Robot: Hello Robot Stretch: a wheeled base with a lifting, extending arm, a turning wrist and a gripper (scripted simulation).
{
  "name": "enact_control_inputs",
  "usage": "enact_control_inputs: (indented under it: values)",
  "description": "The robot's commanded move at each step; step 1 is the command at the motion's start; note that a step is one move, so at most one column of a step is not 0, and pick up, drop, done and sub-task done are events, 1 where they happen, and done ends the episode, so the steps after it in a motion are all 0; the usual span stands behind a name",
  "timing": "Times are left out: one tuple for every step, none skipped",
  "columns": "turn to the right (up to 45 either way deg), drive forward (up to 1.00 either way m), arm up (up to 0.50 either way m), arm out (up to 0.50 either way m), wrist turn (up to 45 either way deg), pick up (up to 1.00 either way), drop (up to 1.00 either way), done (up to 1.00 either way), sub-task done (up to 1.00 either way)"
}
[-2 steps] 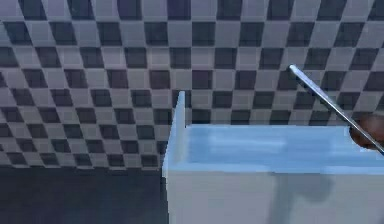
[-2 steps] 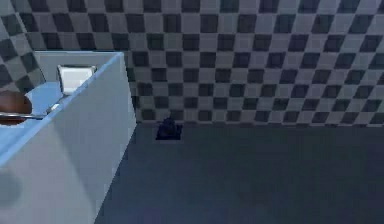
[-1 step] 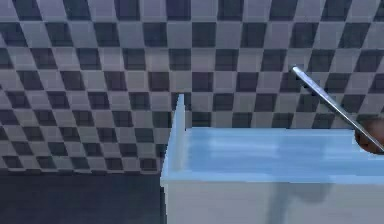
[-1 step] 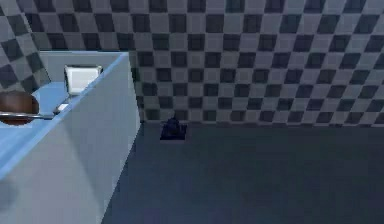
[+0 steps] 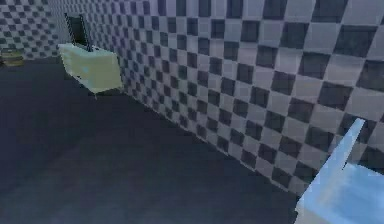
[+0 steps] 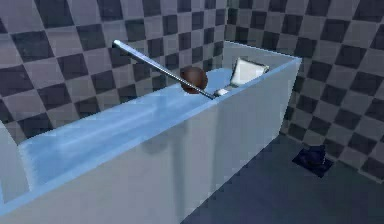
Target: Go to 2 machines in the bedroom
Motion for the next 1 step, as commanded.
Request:
enact_control_inputs:
  values:
    - [-36.0,0.00,0.00,0.00,0.0,0.00,0.00,0.00,0.00]
